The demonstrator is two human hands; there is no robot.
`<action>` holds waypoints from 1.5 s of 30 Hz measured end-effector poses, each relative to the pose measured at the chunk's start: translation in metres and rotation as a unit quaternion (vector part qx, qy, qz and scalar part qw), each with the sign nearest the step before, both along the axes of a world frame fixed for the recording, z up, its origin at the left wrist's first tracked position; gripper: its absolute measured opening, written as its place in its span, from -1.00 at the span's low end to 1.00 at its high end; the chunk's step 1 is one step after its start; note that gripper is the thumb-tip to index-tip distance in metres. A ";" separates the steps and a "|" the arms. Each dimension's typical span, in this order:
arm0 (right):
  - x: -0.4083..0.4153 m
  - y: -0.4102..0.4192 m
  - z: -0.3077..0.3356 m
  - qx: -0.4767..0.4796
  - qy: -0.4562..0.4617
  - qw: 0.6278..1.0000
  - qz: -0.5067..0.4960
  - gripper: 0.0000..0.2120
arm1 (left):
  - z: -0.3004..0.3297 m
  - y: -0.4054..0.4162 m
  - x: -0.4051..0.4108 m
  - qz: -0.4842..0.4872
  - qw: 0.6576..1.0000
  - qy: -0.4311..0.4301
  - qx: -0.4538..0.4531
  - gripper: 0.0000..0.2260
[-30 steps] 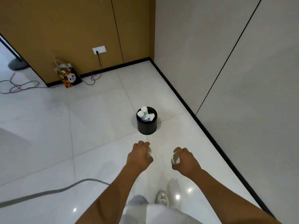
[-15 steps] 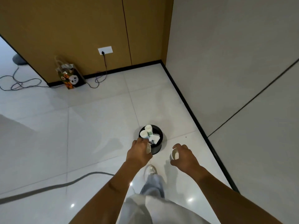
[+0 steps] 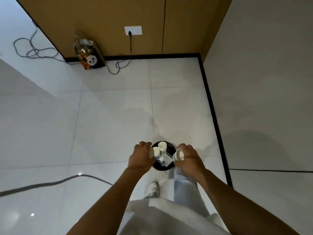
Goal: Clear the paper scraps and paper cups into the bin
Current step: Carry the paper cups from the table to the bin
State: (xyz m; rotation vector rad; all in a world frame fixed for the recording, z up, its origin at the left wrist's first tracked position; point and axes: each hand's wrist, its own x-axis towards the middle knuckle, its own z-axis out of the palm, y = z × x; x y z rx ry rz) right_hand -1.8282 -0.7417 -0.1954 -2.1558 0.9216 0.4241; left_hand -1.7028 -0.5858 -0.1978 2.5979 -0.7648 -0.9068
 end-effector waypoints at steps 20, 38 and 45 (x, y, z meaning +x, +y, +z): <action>0.161 -0.142 -0.183 0.047 0.054 0.971 0.227 -0.46 | -0.192 -0.110 0.056 0.373 0.923 0.086 0.047 -0.51; 0.163 -0.097 -0.466 0.051 0.140 0.931 0.333 -0.35 | -0.451 -0.095 0.048 0.272 0.946 0.159 0.074 -0.42; 0.153 -0.078 -0.481 -0.013 0.146 0.884 0.444 -0.20 | -0.466 -0.086 0.035 0.237 0.957 0.159 0.053 -0.33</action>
